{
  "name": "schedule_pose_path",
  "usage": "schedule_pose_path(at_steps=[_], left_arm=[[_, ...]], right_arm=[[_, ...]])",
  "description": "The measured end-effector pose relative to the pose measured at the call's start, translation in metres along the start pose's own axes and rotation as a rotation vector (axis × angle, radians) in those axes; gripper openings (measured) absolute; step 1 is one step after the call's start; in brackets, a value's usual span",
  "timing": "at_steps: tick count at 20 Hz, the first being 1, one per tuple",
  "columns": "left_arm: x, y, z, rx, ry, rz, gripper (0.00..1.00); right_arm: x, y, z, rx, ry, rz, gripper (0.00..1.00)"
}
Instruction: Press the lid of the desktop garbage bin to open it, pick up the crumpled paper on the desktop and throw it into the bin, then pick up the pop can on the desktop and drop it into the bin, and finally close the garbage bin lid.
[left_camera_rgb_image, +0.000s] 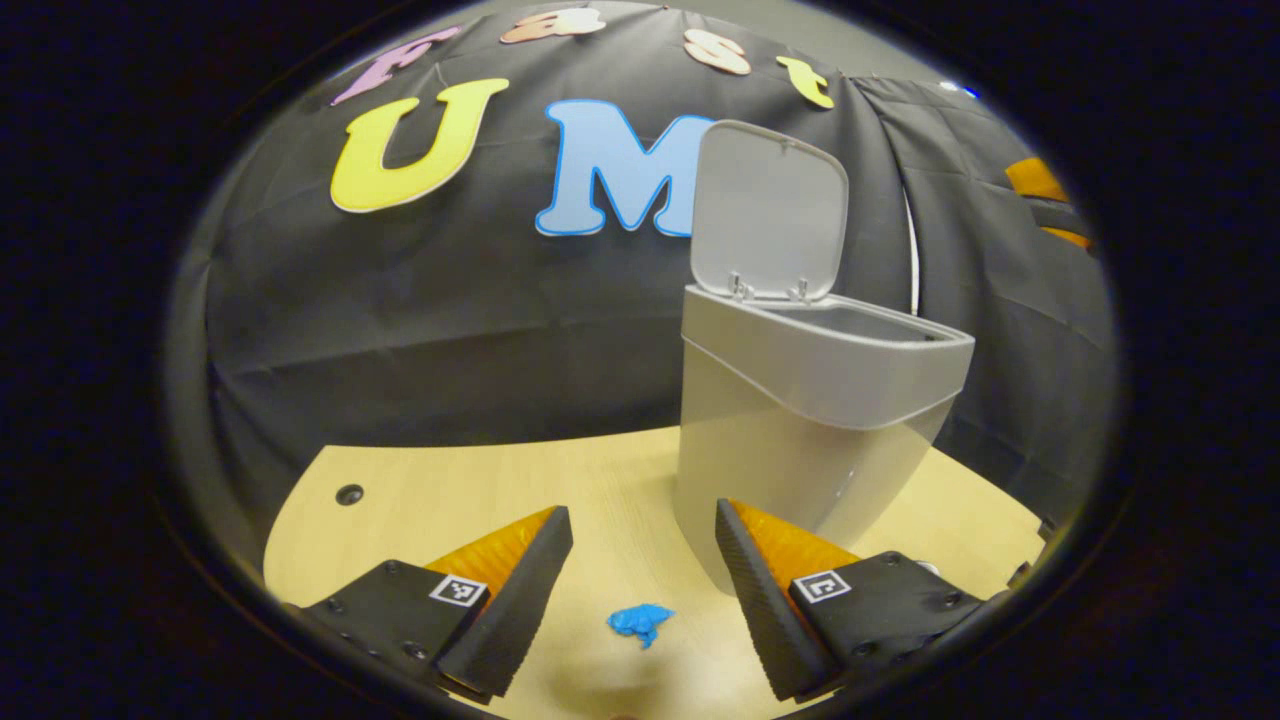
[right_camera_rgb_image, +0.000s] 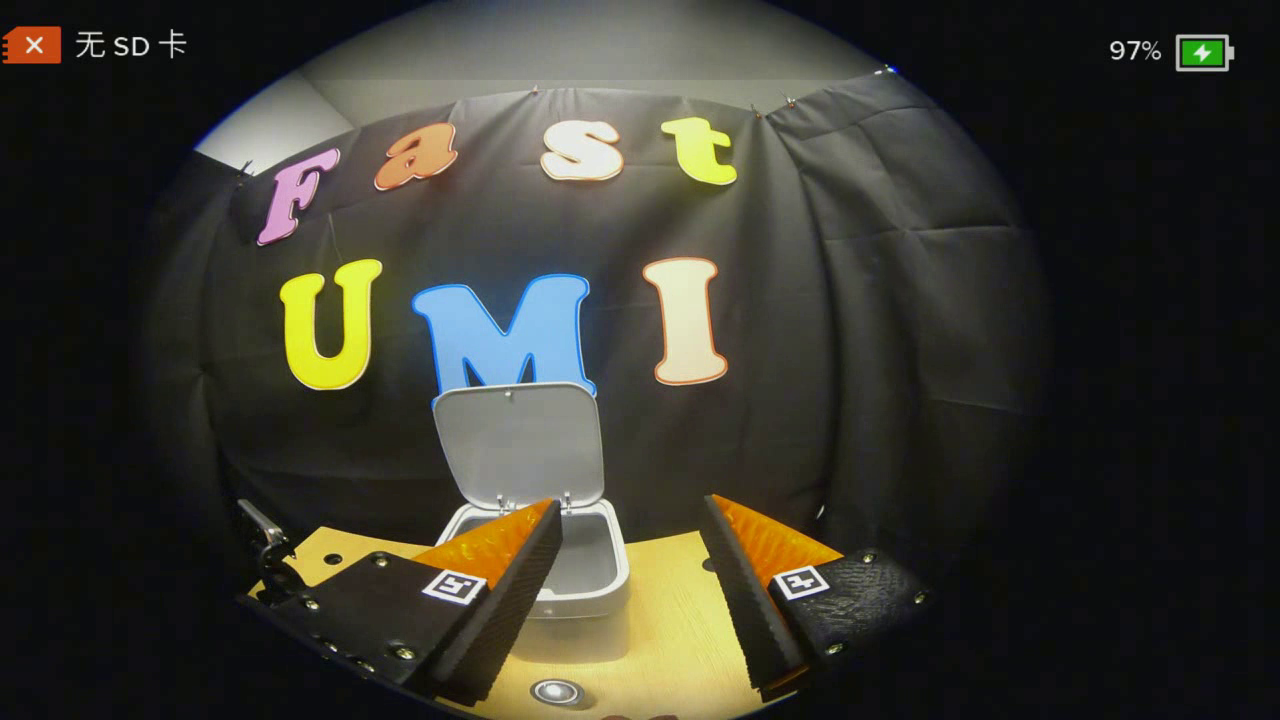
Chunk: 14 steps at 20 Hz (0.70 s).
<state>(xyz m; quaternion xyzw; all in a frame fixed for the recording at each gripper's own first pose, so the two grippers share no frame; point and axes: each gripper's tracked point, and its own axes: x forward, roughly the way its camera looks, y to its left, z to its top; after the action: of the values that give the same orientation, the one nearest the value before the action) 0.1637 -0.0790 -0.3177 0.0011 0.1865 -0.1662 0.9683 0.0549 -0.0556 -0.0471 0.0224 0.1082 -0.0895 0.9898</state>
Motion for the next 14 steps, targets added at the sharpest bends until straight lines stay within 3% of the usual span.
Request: schedule_pose_path(at_steps=[14], left_arm=[[0.047,0.007,-0.119,-0.011,0.214,0.01,0.96]], right_arm=[[0.002,-0.023,-0.034,-0.007,0.107,-0.084,0.89]])
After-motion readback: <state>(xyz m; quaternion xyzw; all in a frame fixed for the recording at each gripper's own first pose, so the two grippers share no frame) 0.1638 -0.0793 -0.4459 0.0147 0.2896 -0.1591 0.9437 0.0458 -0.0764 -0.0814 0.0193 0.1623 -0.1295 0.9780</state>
